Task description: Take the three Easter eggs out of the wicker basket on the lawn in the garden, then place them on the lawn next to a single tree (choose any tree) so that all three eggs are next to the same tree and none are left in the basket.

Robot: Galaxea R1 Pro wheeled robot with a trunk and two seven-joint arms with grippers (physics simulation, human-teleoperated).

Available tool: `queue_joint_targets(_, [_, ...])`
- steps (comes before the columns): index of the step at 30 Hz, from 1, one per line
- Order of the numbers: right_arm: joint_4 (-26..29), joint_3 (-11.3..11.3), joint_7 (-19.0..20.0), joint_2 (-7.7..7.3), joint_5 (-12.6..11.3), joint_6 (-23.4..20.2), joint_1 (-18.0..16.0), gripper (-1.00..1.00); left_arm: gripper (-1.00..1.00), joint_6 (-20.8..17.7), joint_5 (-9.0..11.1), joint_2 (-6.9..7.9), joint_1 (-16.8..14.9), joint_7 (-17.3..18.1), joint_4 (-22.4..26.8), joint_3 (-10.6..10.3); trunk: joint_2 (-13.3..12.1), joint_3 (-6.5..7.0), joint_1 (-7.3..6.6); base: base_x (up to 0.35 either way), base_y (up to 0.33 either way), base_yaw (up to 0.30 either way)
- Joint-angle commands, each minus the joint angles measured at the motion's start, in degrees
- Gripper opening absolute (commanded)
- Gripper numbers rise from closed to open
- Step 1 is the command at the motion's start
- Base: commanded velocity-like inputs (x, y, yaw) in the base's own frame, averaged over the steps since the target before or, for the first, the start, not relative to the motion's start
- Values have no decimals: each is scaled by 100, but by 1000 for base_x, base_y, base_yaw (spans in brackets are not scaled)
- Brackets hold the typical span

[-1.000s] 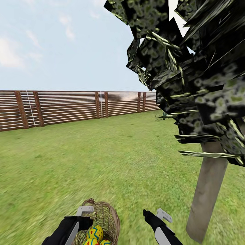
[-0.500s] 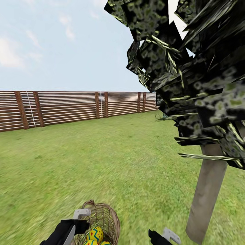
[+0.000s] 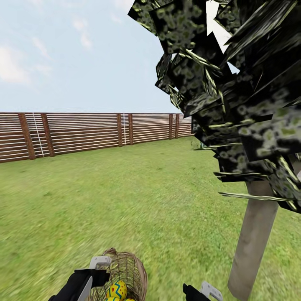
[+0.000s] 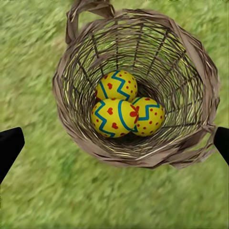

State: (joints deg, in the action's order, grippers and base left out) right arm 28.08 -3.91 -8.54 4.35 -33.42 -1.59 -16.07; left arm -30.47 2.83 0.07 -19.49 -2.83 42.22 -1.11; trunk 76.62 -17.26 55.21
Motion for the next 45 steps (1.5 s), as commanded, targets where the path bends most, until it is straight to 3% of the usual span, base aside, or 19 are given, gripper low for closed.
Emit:
queue_joint_targets(1, [13,-40,-51,-5,-42,-17,-1,100,100,-29,31,2,-2,-29,10,-12,-37,11,-23,0,0,0])
queue_joint_targets(38, [13,-35,-44,-18,-22,13,-1,100,100,4,-13,2,-2,-46,-60,-13,-1521,675,-835,0,0,0])
queue_joint_targets(41, [7,-90,-43,-15,-3,16,-1,100,100,1,-17,3,-2,-52,-63,-12,-1641,729,-901,0,0,0])
queue_joint_targets(42, [0,-221,-42,-4,83,26,-1,100,100,3,-17,5,-2,-52,-64,-12,-1682,747,-923,0,0,0])
queue_joint_targets(45, [6,-323,-43,12,142,35,-1,100,100,5,-10,8,-2,-46,-63,-2,-1802,801,-989,0,0,0])
